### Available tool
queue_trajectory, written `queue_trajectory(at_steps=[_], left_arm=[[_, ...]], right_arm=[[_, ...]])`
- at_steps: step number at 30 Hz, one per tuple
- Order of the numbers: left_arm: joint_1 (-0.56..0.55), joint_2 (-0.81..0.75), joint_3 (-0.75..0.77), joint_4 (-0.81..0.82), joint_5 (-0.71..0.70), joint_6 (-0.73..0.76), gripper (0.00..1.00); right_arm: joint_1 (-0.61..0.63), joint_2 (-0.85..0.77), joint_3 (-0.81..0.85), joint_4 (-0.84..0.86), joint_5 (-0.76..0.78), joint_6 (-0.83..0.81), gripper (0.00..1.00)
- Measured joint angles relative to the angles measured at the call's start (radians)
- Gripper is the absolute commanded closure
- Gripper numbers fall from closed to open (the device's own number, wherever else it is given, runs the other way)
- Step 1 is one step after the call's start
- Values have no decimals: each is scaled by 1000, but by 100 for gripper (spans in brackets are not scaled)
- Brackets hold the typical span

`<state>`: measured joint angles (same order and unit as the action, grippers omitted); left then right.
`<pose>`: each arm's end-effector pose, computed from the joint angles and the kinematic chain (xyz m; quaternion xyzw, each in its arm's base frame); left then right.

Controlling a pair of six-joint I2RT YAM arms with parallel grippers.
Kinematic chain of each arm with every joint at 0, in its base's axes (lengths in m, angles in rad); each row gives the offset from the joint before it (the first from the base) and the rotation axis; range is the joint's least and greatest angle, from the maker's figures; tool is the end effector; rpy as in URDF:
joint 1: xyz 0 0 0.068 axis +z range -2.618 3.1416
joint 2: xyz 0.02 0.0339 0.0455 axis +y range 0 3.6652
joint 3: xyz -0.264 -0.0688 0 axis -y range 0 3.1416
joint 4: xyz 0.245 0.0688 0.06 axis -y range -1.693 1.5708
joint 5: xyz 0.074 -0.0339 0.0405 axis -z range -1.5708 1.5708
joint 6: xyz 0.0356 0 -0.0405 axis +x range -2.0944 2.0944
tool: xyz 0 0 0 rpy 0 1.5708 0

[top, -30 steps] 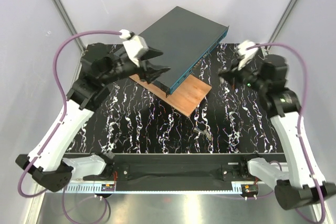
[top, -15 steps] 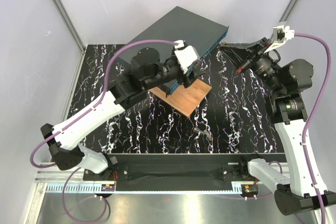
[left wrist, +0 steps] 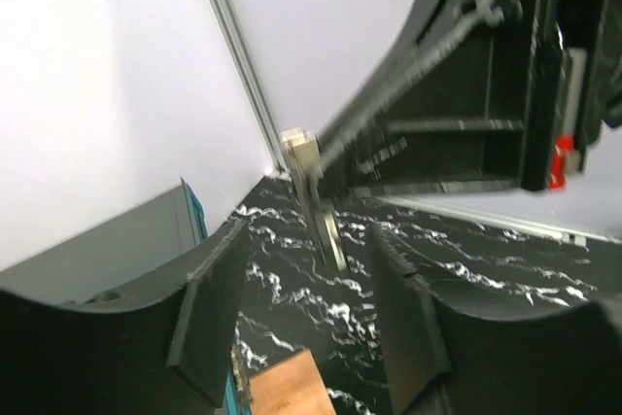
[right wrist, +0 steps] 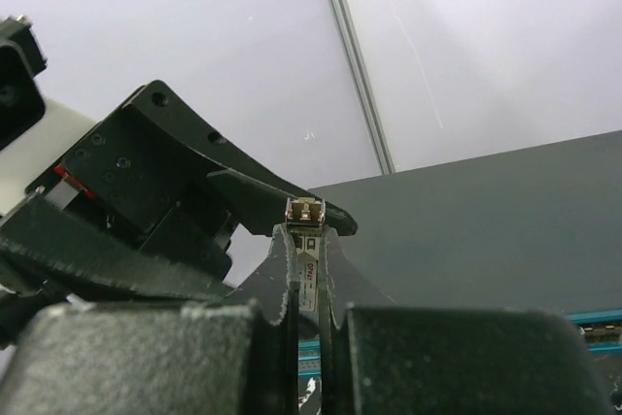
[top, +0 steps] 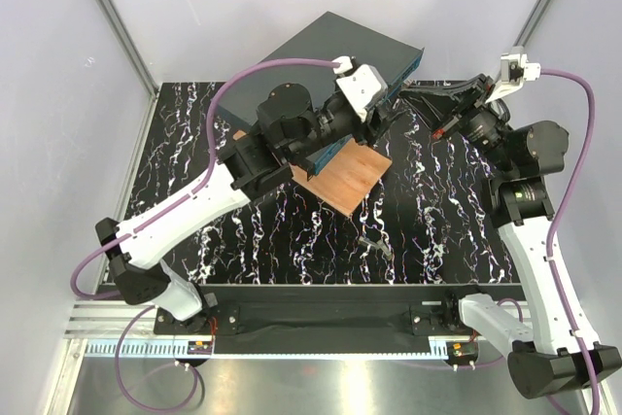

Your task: Insert the plug into the switch port

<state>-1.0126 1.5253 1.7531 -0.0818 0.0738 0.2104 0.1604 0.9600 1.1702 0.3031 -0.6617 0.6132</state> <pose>0.1786 -0.2910 0.5069 0.3979 0.5188 -0.3175 0.6868 0.1787 0.0511 0.4897 -0.1662 0.5279 0.4598 0.6945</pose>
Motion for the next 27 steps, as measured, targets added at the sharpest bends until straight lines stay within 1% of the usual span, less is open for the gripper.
queue_trajectory(at_steps=[1,3,6,7,8,9,10,11,12,13,14,15,16,17,18,20,23,25,27], left_arm=[[-1,9,11,6,-1,2,57],[-2,24,29,9,-3,6,63],[-9,40,41,6,-3,22,74],[-12,43,44,5,-5,30,85],[-13,43,44,5,-7,29,92],[-12,44,45,6,-14,35,98],[-11,44,45,5,-16,44,100],[-11,44,45,3,-18,56,100],[-11,44,45,0,-18,72,100],[-11,44,45,-3,-18,87,100],[-11,43,45,-14,-17,106,100],[-11,39,39,-13,-16,130,100],[-10,32,30,-14,-14,148,100],[-8,19,10,-13,-11,183,100],[-7,1,-19,-11,-7,222,100],[-5,-58,-111,-6,2,309,100],[-5,-168,-265,-1,31,478,100],[-5,-236,-348,-8,58,587,100],[-4,-298,-414,-23,91,710,100]], right_arm=[[0,-1,-4,11,-9,6,100],[0,-4,-11,21,-13,13,100],[-2,-7,-17,23,-14,17,100],[-3,-9,-21,23,-14,18,100],[-4,-11,-22,22,-15,18,100],[-6,-12,-24,21,-15,18,92],[-6,-13,-24,21,-13,17,81],[-6,-13,-24,17,-11,19,69],[-6,-13,-20,6,-15,18,45],[-6,-13,-10,-18,-21,18,39],[-7,-13,6,-50,-25,0,35],[-6,-11,38,-119,-29,-30,27],[-6,-5,81,-191,-33,-53,22],[-6,0,121,-250,-40,-91,13],[-6,8,174,-319,-47,-140,1],[-6,29,290,-466,-87,-253,0],[-6,77,481,-714,-156,-457,0],[-6,116,609,-902,-200,-592,0],[-6,176,740,-1094,-230,-740,5]])
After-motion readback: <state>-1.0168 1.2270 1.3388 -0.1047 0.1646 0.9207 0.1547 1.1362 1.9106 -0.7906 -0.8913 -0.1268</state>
